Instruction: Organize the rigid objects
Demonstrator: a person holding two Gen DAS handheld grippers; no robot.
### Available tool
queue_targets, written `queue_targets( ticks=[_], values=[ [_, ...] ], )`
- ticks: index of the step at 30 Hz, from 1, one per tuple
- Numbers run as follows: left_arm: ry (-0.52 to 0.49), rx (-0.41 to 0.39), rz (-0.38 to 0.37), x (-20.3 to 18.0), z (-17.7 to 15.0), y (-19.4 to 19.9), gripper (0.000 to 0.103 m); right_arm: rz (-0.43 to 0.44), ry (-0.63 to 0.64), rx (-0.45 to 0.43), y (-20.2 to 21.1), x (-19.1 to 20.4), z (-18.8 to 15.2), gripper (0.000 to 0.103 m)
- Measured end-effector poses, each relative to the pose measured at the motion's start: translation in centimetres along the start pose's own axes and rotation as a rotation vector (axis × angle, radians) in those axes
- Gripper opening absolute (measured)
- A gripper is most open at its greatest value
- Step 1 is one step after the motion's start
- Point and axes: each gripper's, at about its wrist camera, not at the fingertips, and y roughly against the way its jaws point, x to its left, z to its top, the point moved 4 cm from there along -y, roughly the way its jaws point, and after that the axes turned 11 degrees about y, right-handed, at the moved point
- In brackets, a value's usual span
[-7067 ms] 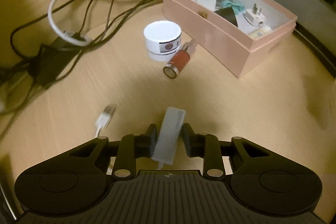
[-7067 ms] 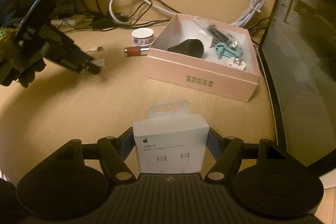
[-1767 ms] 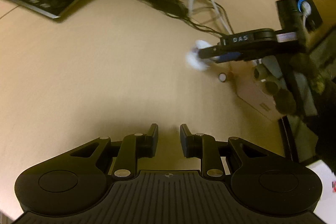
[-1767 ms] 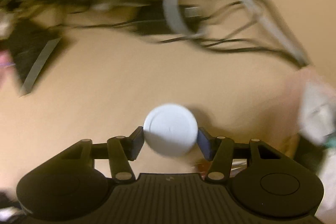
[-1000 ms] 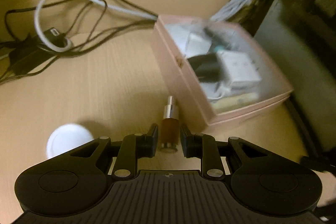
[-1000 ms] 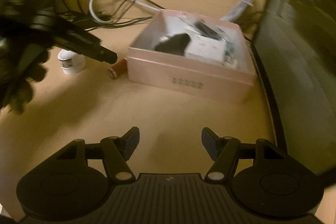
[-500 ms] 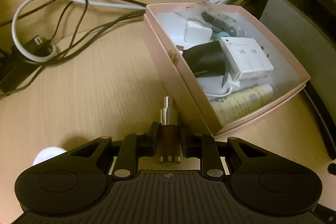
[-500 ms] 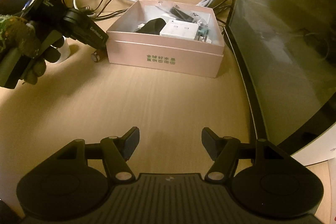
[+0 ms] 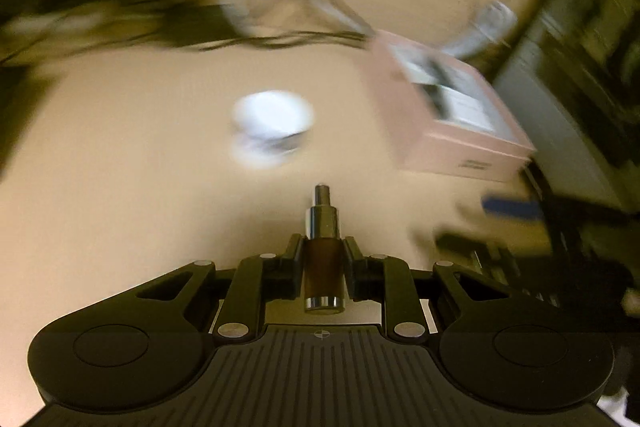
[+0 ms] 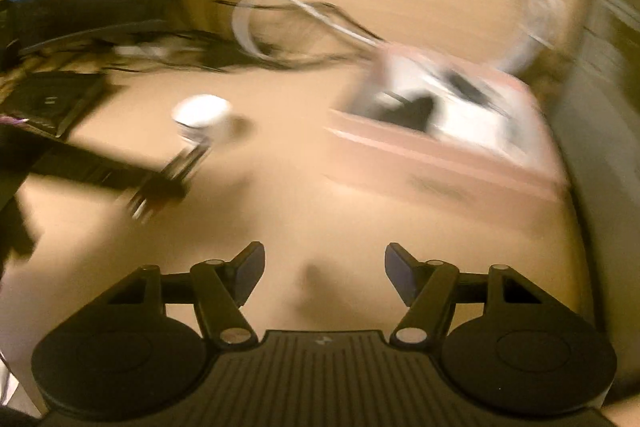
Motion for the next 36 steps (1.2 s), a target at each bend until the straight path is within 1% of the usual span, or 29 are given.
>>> queue_targets(
  ticks=[1,4,6,8,10,12,13,14,15,16,19,21,23,26,29,30,31,32,34,36],
  values=[
    [0.041,-0.018,0.027,1.2,-0.5,1.3,0.024,0.023,0.032,-0.021,-0.7,0.8,1.0,0.072],
    [0.152,-0.071,0.079,4.2,-1.7,4.7,0.024,0.094,0.135,-0.088,-3.9,3.8,4.5,0.072],
    [0.2,-0.107,0.108,5.5,-2.5,6.7,0.024,0.124,0.179,-0.104,-6.3,5.4,6.3,0.072],
    [0.234,-0.135,0.135,6.6,-3.2,8.5,0.024,0.139,0.21,-0.097,-8.7,6.7,7.7,0.072],
    [0.271,-0.149,0.154,7.5,-3.8,9.7,0.024,0.114,0.236,-0.072,-11.2,7.4,8.8,0.072],
    [0.303,-0.151,0.159,8.1,-4.0,10.3,0.024,0.104,0.244,-0.047,-12.8,7.6,9.2,0.072],
    [0.313,-0.15,0.16,8.1,-4.2,10.2,0.024,0.115,0.228,-0.057,-13.1,7.4,9.2,0.072],
    [0.317,-0.147,0.161,8.2,-4.3,10.2,0.024,0.13,0.21,-0.056,-13.4,7.3,9.3,0.07],
    [0.318,-0.146,0.162,8.2,-4.4,10.2,0.024,0.149,0.192,-0.055,-13.5,7.1,9.4,0.064],
    [0.318,-0.145,0.16,8.2,-4.4,10.1,0.024,0.159,0.176,-0.051,-13.5,7.0,9.5,0.054],
    [0.299,-0.138,0.126,7.3,-3.9,8.9,0.024,0.2,0.16,-0.039,-12.4,6.9,9.3,0.053],
    [0.271,-0.129,0.089,6.2,-3.4,7.8,0.024,0.185,0.186,-0.03,-10.9,6.9,8.9,0.053],
    [0.241,-0.115,0.044,4.8,-2.8,6.5,0.024,0.176,0.193,-0.002,-9.0,6.3,8.1,0.053],
    [0.193,-0.095,-0.03,2.5,-2.5,4.9,0.024,0.172,0.181,0.036,-5.6,4.8,6.3,0.053],
    [0.163,-0.066,-0.095,0.4,-2.4,3.0,0.024,0.138,0.172,0.068,-2.2,2.9,4.4,0.052],
    [0.155,-0.057,-0.112,-0.1,-2.4,2.5,0.024,0.129,0.167,0.08,-1.4,2.4,3.9,0.05],
    [0.146,-0.051,-0.126,-0.7,-2.4,2.0,0.024,0.12,0.165,0.091,-0.7,1.8,3.3,0.025],
    [0.133,-0.047,-0.138,-1.4,-2.3,1.5,0.024,0.112,0.167,0.11,-0.2,1.2,2.8,0.018],
    [0.107,-0.037,-0.143,-2.4,-2.3,0.7,0.024,0.077,0.171,0.111,0.6,0.2,1.9,0.018],
    [0.09,-0.031,-0.133,-3.1,-2.2,0.2,0.024,0.041,0.143,0.106,1.2,-0.9,1.2,0.018]
  ],
)
